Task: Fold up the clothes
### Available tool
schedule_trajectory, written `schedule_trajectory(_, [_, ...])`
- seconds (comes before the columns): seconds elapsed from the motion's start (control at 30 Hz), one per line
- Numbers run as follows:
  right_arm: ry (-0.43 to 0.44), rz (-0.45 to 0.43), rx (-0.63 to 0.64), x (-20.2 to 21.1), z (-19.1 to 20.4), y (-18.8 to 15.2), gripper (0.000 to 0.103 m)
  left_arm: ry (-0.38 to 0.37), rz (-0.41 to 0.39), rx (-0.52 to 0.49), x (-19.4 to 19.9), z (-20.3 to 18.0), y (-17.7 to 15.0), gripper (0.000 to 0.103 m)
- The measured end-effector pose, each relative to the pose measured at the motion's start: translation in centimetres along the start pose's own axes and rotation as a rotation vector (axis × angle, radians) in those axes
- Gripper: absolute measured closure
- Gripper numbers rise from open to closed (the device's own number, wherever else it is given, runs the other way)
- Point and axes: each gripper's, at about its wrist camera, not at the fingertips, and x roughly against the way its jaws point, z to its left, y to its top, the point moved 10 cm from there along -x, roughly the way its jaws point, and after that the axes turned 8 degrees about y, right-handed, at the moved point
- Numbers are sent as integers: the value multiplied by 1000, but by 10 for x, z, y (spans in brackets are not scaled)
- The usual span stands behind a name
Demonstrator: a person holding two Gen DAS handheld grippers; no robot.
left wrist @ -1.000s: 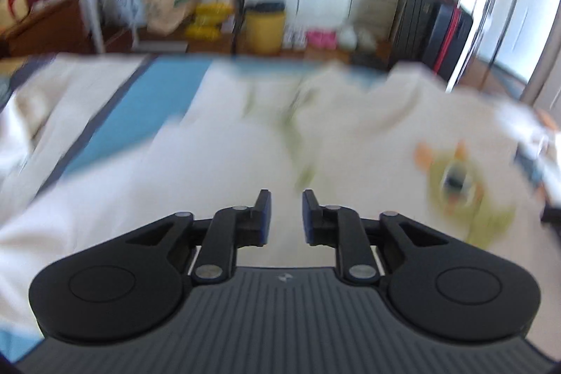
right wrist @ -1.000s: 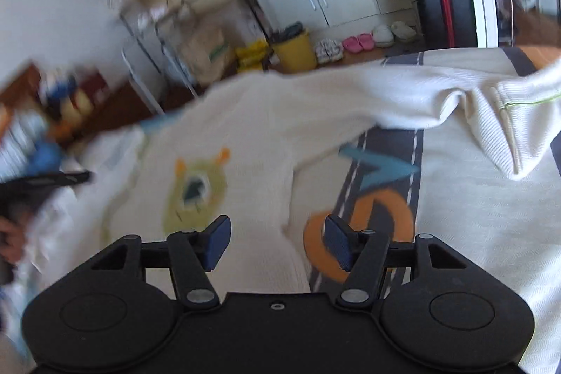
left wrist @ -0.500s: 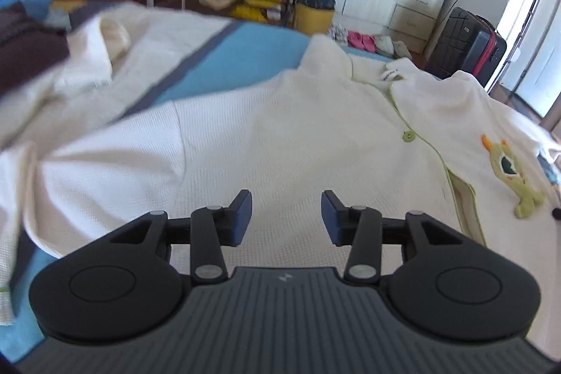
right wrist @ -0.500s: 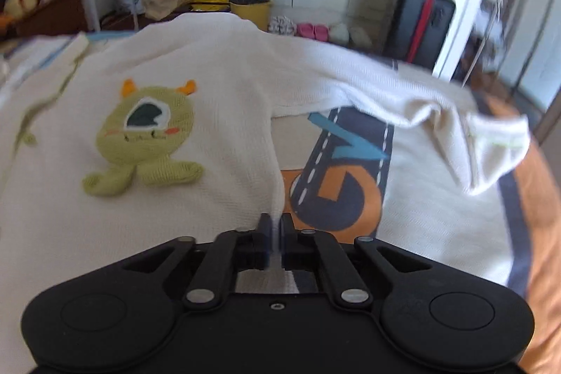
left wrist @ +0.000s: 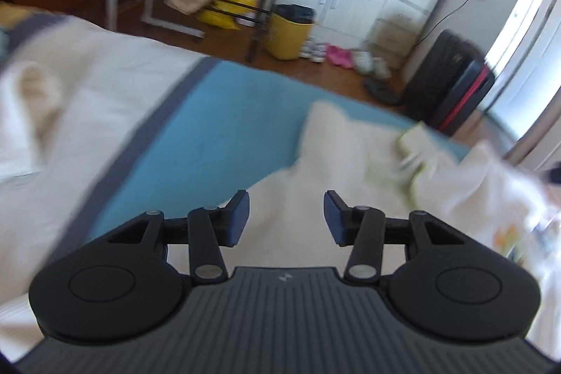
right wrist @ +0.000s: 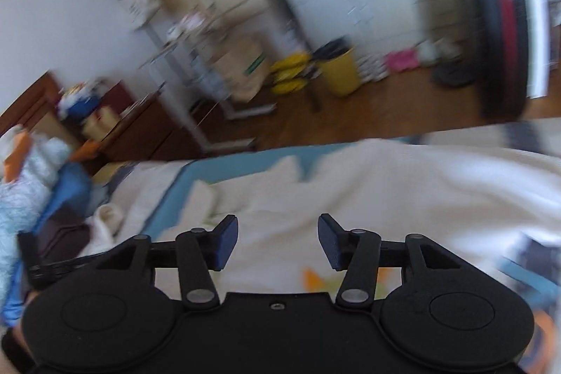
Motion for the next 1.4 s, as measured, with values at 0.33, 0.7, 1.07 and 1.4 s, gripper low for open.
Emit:
schedule_trajectory(0.33, [-242, 285, 39, -181, -35, 39, 41, -63, 39, -329, -86, -46, 30, 48])
schedule_trajectory(0.7, [-153, 168, 230, -202, -8, 45, 93, 45, -53, -191, -86, -40, 45, 94])
schedule_trajectory(1.07, [-123, -116, 74, -147, 9, 70, 45, 241, -78, -138, -58, -17, 8, 64])
schedule_trajectory(1.4, [-56, -85, -249, 56, -3, -96, 41, 223, -52, -127, 95, -14, -94, 48])
